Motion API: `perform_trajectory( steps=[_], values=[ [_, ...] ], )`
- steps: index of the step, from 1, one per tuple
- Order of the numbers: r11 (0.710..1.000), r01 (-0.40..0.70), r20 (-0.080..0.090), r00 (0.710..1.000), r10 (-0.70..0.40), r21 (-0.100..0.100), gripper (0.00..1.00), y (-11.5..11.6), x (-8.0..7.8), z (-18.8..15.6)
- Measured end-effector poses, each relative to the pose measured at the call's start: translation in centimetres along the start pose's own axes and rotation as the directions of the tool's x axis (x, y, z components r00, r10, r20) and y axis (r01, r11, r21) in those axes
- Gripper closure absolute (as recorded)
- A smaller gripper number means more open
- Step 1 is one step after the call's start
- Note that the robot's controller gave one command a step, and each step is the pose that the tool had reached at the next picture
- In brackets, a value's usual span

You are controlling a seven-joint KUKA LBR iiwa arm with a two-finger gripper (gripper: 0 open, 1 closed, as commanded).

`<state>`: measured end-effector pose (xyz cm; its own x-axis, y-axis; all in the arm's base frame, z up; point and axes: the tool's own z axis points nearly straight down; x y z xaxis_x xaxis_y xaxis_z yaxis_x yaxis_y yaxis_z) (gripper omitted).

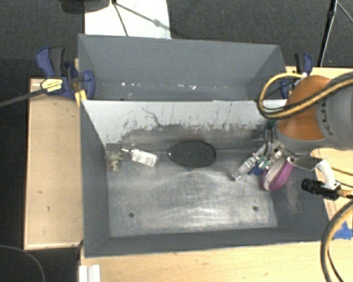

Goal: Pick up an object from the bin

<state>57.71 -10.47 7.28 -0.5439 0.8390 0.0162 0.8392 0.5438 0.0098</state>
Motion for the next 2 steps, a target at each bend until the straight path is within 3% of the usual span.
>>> perform_trajectory(
  steps=[1, 2],
  values=[
    [1.000, -0.006, 0.018, 1.000, 0.006, -0.002, 1.00, -0.4, -0.8, -0.2],
    [0.999, 0.053, 0.022, 0.998, -0.053, 0.005, 1.00, -3.6, 0.6, -13.5]
  ],
)
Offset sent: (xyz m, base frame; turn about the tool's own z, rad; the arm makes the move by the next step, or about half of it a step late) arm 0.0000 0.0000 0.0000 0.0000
